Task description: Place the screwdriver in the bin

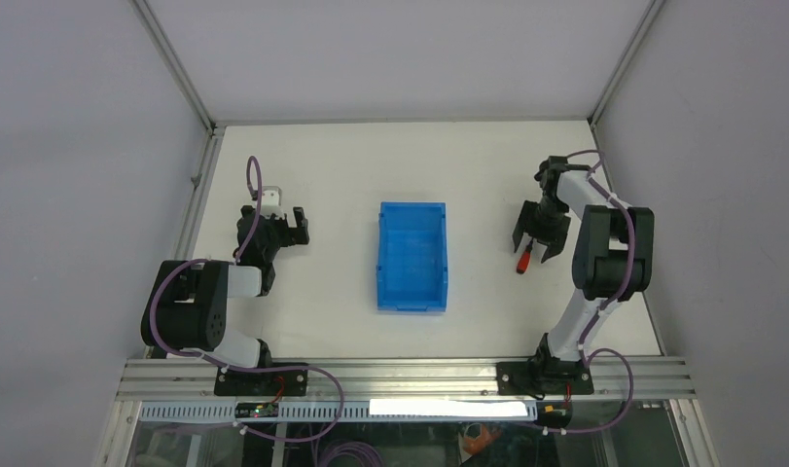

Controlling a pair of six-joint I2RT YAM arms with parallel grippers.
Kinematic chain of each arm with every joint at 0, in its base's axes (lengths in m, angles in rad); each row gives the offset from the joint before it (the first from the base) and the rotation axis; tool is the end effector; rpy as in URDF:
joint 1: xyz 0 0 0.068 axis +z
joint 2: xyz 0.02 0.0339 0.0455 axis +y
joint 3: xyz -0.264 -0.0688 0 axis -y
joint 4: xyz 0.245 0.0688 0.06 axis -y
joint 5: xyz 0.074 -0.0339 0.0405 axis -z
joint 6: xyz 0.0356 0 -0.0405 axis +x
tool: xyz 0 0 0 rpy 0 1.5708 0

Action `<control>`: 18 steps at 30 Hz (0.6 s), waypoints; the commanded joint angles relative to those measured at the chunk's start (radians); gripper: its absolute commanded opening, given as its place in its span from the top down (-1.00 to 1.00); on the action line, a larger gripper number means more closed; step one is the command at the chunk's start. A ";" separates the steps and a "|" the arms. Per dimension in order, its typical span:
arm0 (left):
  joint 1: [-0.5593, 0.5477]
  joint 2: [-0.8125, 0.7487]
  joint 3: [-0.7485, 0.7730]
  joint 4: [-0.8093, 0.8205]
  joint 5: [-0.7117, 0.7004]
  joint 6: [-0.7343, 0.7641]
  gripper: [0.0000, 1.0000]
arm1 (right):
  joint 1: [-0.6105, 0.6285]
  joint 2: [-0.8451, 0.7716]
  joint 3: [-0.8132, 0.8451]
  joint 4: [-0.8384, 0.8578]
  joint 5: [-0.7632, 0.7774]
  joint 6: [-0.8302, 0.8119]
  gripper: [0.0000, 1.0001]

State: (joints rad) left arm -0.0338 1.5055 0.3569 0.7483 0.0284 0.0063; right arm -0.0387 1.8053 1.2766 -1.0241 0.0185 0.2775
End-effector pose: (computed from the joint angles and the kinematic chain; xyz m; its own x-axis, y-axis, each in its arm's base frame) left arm 0.2586 -0.0098 0.1353 -0.3891 0.0195 -0.9210 0.0624 0.9980 -0.0053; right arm 0.3249 -0.0132 0.1889 -0.9502 0.3109 -0.0224 0.3112 0.9502 -0.0129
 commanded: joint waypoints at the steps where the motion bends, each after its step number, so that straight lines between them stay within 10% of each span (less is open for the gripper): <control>1: -0.010 0.000 0.022 0.065 0.016 -0.015 -0.98 | -0.015 0.041 -0.050 0.154 -0.086 -0.019 -0.26; 7: -0.011 0.001 0.022 0.065 0.016 -0.015 -0.98 | -0.017 0.084 -0.067 0.172 -0.077 -0.034 0.40; 9: -0.011 0.000 0.022 0.065 0.016 -0.015 -0.98 | -0.015 0.080 -0.045 0.146 -0.060 -0.049 1.00; 18: -0.010 0.001 0.022 0.064 0.016 -0.015 -0.99 | 0.036 -0.032 0.240 -0.287 -0.025 -0.070 1.00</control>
State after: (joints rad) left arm -0.0338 1.5055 0.3569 0.7483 0.0284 0.0063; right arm -0.0334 1.8709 1.3819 -1.0973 -0.0116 0.2226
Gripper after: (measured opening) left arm 0.991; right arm 0.133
